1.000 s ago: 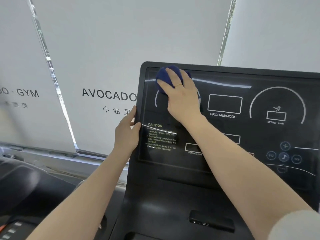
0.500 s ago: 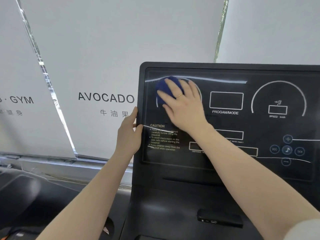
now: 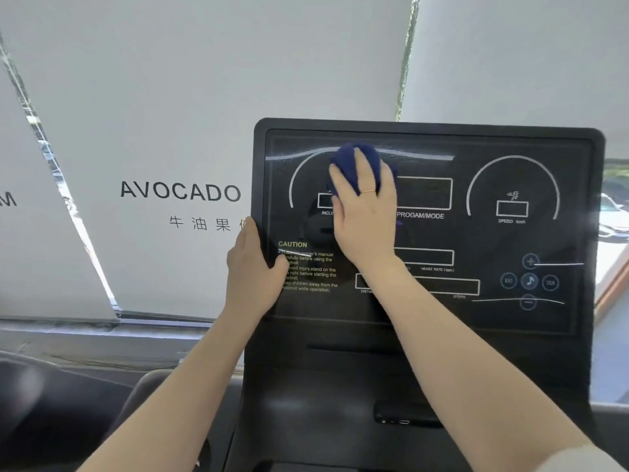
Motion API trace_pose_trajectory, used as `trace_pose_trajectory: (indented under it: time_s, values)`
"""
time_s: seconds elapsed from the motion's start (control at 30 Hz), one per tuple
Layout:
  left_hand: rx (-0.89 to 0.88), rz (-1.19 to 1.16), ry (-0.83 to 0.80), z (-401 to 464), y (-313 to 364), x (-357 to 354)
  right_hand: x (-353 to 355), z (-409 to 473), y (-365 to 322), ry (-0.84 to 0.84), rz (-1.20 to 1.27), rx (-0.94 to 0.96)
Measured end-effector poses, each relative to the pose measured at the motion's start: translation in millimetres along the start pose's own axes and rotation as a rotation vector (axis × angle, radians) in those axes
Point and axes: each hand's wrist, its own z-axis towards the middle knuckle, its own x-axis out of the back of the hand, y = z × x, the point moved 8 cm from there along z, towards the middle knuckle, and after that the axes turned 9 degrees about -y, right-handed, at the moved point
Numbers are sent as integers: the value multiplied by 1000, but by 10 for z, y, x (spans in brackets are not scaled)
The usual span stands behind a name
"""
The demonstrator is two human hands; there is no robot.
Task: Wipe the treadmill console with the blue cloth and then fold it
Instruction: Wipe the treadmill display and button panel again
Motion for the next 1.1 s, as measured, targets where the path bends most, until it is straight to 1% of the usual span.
trace_pose_trajectory:
  time_s: [0.1,0.17,0.2,0.27,0.33,0.4,0.47,0.53,0.63,0.67,0.7,0.73,0.77,0.8,0.87,0.9,0.93,0.97,1.0,1.07,1.1]
  values:
    - [12,69,2,-3,45,-38,-108,-94,-168,-123,-37,219]
    - [34,90,-5,-17,76,-70,-69,-51,-85,-153,-78,296]
    - [45,90,-6,-19,82,-75,-35,-25,-3,-151,-93,281]
    - [50,81,-2,-21,88,-68,45,-24,144,-142,-94,154]
    - [37,67,5,-31,97,-54,85,-78,184,-149,-26,50]
    - [28,57,-1,-40,99,-44,111,-133,134,-182,118,70]
    - [15,57,-17,-46,101,-40,193,-140,112,-250,359,101]
    - [1,65,-28,-40,96,-27,356,-140,104,-283,625,79]
    - [-1,39,-34,-28,76,-3,552,-82,158,-304,915,-36]
    - [4,33,-40,-36,69,-2,543,-54,204,-325,999,-111]
    - [9,29,-47,-43,62,-1,505,-31,276,-321,1033,-196]
    - [11,24,-50,-46,56,2,446,-21,366,-288,1009,-290]
    - [10,19,-53,-45,48,6,408,-18,457,-231,904,-373]
    - [10,13,-57,-44,43,9,407,-21,523,-155,710,-405]
    - [7,8,-64,-40,34,10,437,-43,511,-29,239,-346]
    - [7,6,-67,-40,31,10,437,-61,445,8,82,-278]
    - [7,5,-69,-41,29,7,422,-86,349,28,-7,-185]
    - [6,5,-69,-46,29,7,390,-129,245,28,-47,-87]
    - [4,8,-68,-51,29,7,342,-188,164,5,-25,-18]
    - [-9,11,-66,-59,29,8,163,-346,69,-127,50,10]
    - [-17,7,-70,-58,19,5,54,-441,17,-219,27,4]
